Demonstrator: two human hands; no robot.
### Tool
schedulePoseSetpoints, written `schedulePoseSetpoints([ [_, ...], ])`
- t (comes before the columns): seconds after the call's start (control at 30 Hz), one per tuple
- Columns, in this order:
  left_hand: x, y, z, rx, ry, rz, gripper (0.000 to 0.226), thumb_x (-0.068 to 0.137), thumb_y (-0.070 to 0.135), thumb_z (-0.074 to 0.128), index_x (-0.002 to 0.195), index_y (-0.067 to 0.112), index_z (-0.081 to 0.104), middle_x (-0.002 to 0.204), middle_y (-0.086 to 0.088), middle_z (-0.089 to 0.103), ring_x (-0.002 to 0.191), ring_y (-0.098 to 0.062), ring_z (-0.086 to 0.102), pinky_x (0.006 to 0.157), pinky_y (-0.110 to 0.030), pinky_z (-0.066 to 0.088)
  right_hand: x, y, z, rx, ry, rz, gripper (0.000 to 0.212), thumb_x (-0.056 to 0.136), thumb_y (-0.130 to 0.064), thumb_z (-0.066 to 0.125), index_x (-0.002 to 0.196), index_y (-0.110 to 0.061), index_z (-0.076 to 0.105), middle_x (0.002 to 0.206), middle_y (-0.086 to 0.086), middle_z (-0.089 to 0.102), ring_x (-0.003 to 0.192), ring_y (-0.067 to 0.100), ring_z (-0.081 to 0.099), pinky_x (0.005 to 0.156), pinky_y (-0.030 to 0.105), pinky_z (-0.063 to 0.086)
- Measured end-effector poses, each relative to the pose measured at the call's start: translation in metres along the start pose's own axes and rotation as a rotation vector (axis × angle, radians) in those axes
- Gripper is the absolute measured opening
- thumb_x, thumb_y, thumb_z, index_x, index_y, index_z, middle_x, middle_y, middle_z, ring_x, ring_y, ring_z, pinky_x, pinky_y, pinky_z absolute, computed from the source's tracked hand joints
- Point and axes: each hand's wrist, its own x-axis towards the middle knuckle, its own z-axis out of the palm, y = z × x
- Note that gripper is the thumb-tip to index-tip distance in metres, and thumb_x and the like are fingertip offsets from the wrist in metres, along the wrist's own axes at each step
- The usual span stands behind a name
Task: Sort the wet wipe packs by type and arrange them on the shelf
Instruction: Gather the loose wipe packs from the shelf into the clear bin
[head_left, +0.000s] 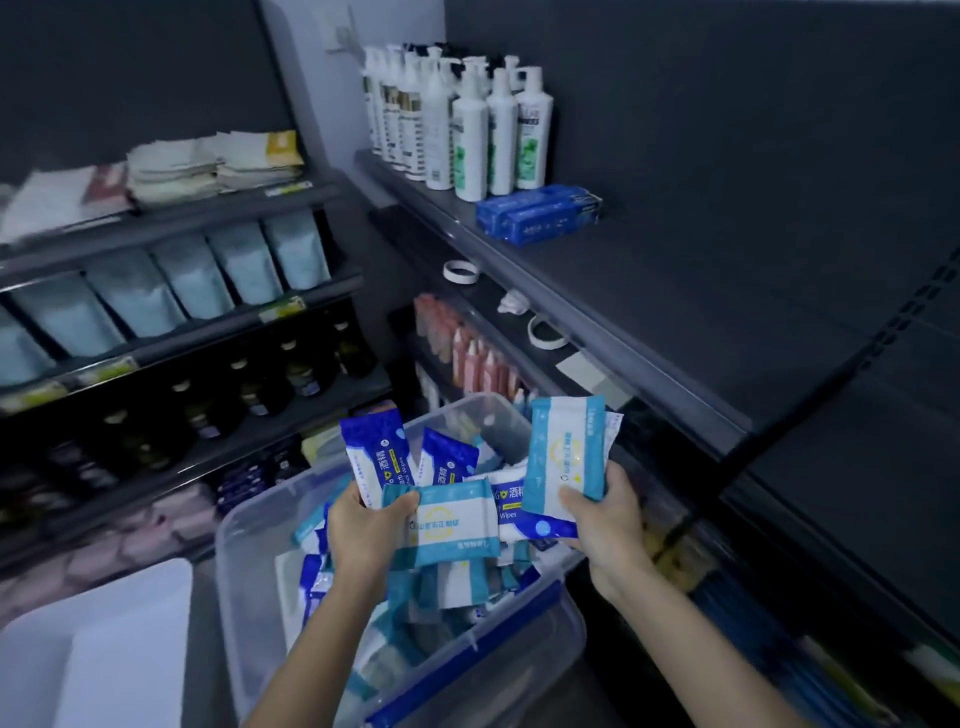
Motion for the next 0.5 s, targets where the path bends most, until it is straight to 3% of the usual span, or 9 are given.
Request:
schedulePoseSetpoints([
  [0.13,0.017,-0.024,-0.018,0.17,0.049,-0.019,0.021,0.077,0.013,0.078,0.091,0.016,0.063,0.087,-0.002,0.072,0.075,-0.023,0.069,0.073,-0.047,0.058,0.009,0.019,0.024,-0.206,-0.085,0.047,0.034,0.088,-0.003,0.059,0.106,-0.03,0.052,0.108,-0.001,0.065,0.093,0.021,0.067,0.067,0.044,0.061],
  [0.3,0.025,-0.029,-0.026,0.424,0.034,0.099,0.031,0.079,0.006,0.071,0.099,0.011,0.049,0.101,-0.008,0.065,0.078,-0.02,0.059,0.057,-0.031,0.044,0.024,0.02,0.033,-0.404,-0.152,0.009,0.036,0.089,-0.005,0.058,0.121,-0.021,0.051,0.119,0.002,0.064,0.101,0.02,0.065,0.079,0.042,0.058],
  [0.4,0.022,-0.022,-0.024,0.623,0.048,0.273,0.047,0.074,-0.001,0.071,0.116,0.004,0.051,0.115,-0.016,0.055,0.101,-0.03,0.048,0.076,-0.033,0.04,0.029,0.015,0.029,-0.703,-0.201,-0.093,0.037,0.087,-0.016,0.062,0.123,-0.018,0.05,0.119,-0.001,0.063,0.101,0.017,0.064,0.074,0.031,0.055],
  [0.5,0.016,-0.013,-0.013,0.738,0.036,0.461,0.06,0.071,0.002,0.077,0.126,-0.002,0.052,0.121,-0.021,0.053,0.116,-0.038,0.043,0.092,-0.042,0.039,0.028,0.01,0.016,-0.849,-0.278,-0.102,0.037,0.088,-0.022,0.06,0.124,-0.016,0.051,0.119,0.002,0.065,0.101,0.018,0.064,0.083,0.034,0.054],
])
